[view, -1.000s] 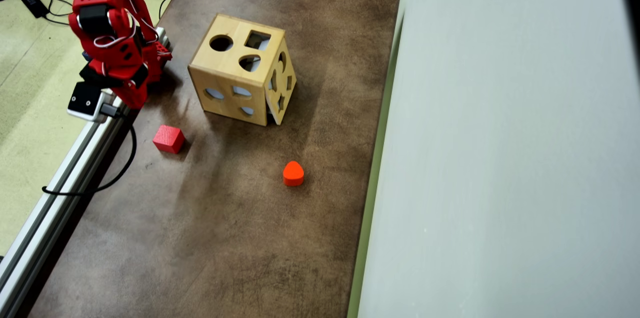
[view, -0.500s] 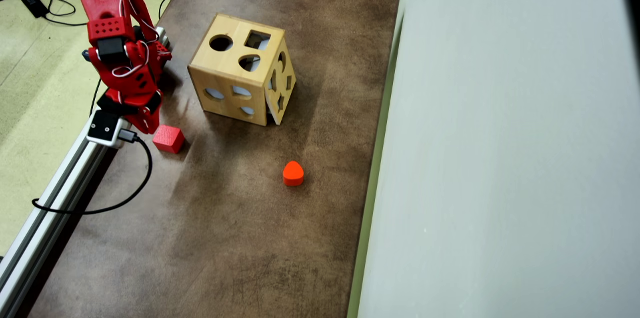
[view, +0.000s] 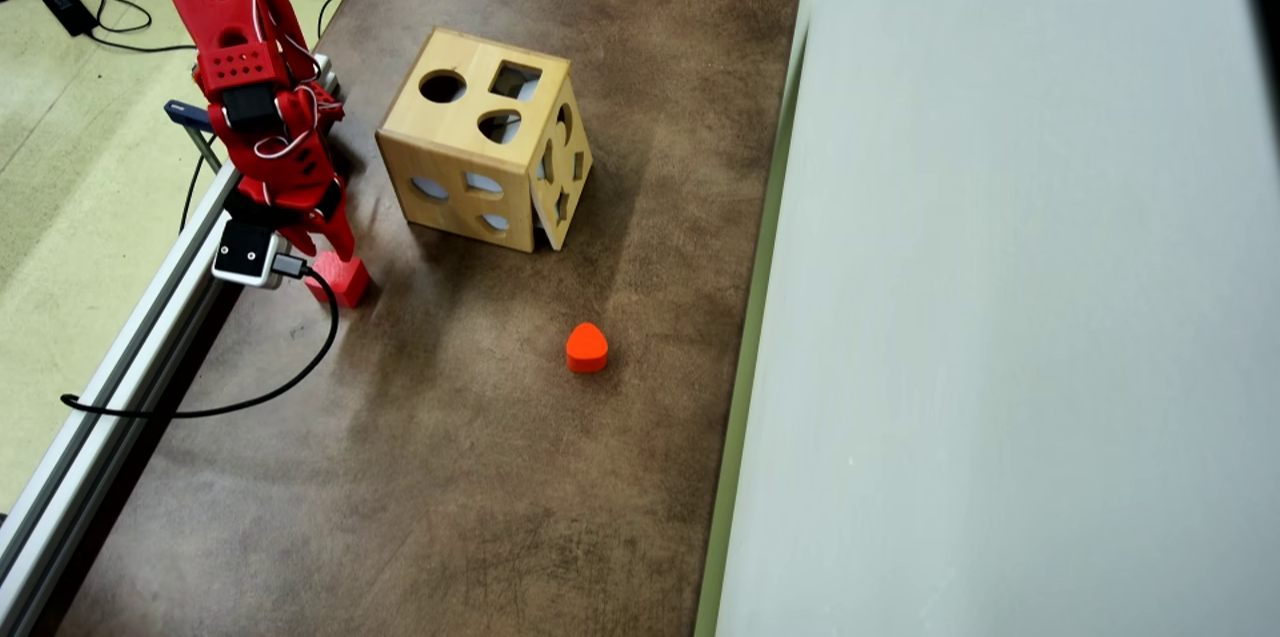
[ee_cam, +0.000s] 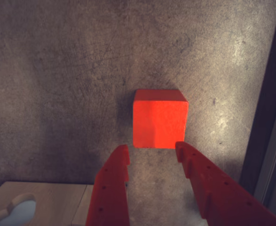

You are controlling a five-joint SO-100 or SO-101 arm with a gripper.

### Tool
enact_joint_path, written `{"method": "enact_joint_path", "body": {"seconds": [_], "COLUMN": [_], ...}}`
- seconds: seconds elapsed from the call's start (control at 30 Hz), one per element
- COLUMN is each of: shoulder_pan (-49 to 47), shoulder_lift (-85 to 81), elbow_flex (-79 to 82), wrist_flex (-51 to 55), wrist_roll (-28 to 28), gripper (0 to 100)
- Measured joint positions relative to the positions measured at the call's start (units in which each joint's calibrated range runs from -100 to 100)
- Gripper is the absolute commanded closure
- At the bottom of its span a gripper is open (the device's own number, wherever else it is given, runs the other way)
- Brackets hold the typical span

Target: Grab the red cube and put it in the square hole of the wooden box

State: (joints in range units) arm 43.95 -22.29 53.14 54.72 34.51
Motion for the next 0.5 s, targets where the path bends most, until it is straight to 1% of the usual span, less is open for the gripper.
{"method": "enact_joint_path", "body": {"seconds": [0.1,0.3,0.5], "shoulder_pan": [0.0,0.0,0.1], "shoulder_lift": [0.0,0.0,0.0], "elbow_flex": [0.0,0.0,0.8], "wrist_flex": [0.0,0.1,0.1], "wrist_roll": [0.0,-0.1,-0.1], "gripper": [82,74,74]}}
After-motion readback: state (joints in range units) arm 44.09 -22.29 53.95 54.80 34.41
